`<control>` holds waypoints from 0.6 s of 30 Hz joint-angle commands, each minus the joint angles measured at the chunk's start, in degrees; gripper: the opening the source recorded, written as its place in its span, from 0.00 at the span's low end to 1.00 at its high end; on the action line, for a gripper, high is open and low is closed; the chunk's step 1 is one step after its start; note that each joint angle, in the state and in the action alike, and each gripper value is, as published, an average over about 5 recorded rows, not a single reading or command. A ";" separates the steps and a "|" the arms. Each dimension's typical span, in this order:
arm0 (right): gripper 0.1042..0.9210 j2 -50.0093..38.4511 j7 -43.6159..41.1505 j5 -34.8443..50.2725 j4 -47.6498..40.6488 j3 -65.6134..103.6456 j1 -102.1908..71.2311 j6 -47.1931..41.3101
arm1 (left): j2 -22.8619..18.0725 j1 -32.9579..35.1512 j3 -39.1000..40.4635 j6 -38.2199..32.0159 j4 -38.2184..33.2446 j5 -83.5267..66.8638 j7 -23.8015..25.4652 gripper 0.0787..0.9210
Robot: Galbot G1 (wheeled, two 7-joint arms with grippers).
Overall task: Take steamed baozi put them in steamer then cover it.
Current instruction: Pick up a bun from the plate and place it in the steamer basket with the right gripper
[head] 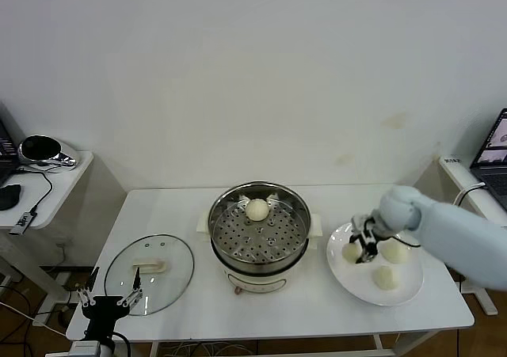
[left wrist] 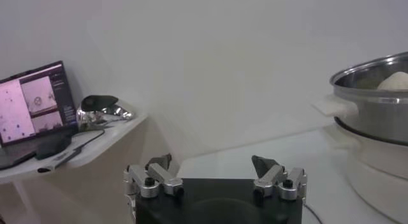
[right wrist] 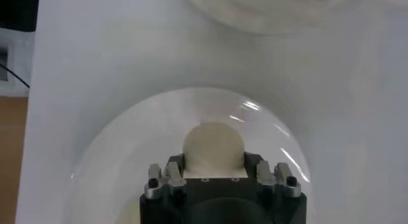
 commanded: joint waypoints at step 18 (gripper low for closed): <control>0.61 30.61 11.16 33.54 3.03 -19.28 28.82 -16.35 | 0.53 -1.37 -0.52 -0.09 0.18 -1.22 -0.05 0.88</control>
